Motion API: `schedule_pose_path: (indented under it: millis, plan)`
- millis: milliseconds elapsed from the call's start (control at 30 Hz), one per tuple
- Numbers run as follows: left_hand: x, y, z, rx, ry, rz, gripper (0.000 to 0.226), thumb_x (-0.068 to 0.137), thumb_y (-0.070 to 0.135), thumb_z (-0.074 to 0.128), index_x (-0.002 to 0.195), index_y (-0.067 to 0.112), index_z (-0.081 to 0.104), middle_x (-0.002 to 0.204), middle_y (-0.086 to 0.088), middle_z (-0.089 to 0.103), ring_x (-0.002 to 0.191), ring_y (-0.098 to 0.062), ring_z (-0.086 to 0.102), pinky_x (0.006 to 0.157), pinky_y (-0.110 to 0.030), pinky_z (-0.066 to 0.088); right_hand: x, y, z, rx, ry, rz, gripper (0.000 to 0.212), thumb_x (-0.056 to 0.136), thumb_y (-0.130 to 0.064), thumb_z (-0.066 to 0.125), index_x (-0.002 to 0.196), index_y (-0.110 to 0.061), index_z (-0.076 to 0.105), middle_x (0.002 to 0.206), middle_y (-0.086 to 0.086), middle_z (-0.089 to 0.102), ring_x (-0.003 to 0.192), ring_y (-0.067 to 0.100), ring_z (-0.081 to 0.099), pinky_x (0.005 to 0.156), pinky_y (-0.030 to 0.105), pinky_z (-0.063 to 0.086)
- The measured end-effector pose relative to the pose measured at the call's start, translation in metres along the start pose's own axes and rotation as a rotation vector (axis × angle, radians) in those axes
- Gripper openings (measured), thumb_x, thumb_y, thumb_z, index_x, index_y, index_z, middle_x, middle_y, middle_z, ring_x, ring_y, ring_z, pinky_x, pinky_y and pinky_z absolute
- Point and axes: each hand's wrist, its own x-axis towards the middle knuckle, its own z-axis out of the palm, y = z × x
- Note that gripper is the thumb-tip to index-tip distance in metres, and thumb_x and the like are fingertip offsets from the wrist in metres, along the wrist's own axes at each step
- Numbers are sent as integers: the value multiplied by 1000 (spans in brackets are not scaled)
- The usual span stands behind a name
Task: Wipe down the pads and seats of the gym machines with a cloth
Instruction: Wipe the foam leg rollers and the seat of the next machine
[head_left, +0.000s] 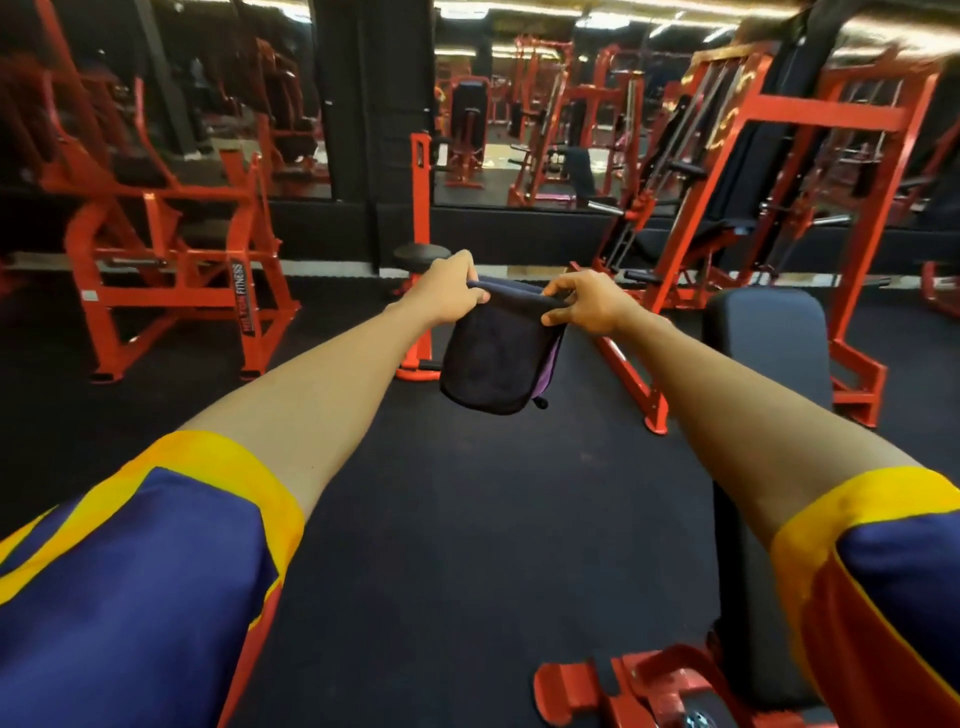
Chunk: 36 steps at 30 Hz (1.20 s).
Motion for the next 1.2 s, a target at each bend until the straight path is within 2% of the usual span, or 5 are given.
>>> schedule_pose_path:
  millis: [367,467,700,833,1200]
  plan:
    - [203,31,97,-74,-111,177,23,94,26,70,97,17,50,108,-8,58,94,-26,58,78,-39,46,101,136,-43,-130,151,236,32,81,-18,85,110,-13,73,96,-2,63,91,14,57,79,24,41]
    - [255,56,129,-108,-178,235,23,93,25,71,98,15,51,107,-8,60,92,-24,57,74,-34,40,117,183,-61,-176,188,311,36,79,-21,87,112,-12,74,99,0,64,94,18,60,87,31,49]
    - [369,115,190,-225,-193,328,23,91,25,71,93,17,49,107,-12,64,91,-29,64,74,-37,50,155,267,-112,-175,327,473,32,79,-23,85,109,-20,74,100,-4,64,98,17,61,87,31,47]
    - [437,145,232,-289,-200,371,21,91,25,69,94,17,51,110,-13,64,100,-33,64,88,-44,53,183,314,-139,-205,397,536,26,81,-17,83,105,-15,75,98,0,66,96,18,60,80,26,41]
    - [625,192,324,-428,-314,568,21,93,21,67,96,15,47,108,-13,65,100,-33,63,84,-42,51,277,432,-180,-305,548,707,26,80,-25,85,104,-20,76,95,-2,68,96,22,63,89,34,49]
